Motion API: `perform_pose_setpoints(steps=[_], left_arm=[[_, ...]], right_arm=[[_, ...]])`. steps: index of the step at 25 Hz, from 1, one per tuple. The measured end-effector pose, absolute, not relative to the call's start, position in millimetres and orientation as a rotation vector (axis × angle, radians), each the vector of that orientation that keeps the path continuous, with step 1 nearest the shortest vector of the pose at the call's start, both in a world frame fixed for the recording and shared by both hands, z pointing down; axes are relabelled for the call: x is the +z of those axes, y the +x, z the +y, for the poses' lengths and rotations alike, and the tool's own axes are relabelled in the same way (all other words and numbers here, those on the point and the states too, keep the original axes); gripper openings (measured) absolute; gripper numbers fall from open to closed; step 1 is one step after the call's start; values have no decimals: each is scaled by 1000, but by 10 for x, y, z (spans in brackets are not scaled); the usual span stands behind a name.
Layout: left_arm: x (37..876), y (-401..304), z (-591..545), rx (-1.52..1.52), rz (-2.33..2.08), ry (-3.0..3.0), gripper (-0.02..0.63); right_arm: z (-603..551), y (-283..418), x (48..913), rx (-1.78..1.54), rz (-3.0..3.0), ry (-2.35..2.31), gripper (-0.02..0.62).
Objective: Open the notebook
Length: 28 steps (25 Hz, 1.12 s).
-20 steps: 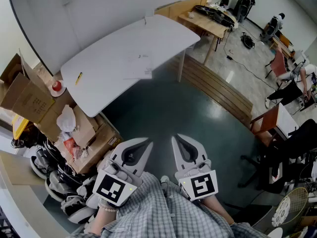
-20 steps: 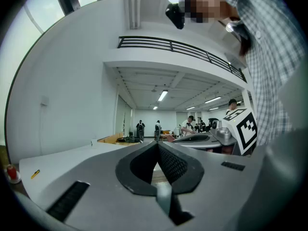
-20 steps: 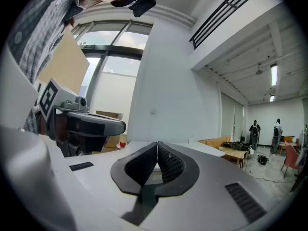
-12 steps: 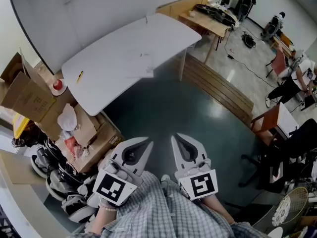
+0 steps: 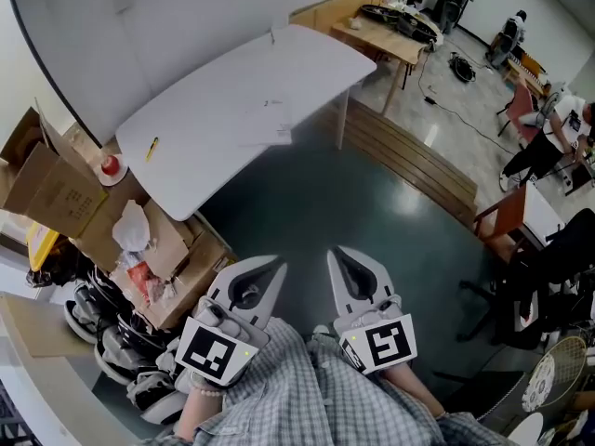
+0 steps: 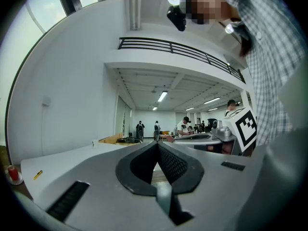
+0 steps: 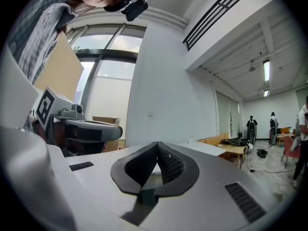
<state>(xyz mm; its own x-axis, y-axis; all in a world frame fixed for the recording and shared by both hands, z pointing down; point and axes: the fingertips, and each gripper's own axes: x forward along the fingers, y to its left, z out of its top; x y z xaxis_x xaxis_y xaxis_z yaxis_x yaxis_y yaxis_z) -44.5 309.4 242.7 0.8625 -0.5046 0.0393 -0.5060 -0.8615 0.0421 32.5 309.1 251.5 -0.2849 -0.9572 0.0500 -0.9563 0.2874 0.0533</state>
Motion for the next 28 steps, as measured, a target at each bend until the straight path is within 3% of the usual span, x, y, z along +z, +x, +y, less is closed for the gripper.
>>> perform_pose_setpoints(steps=[7,28], left_arm=[[2404,-608,3074,-63,-768,2977,7],[2520,-712,2945,5,-773,2949,7]], right_arm=[[3180,267,2589,-6,-2409,1910,21],[3028,225,2676,-45,-2339,1914,22]])
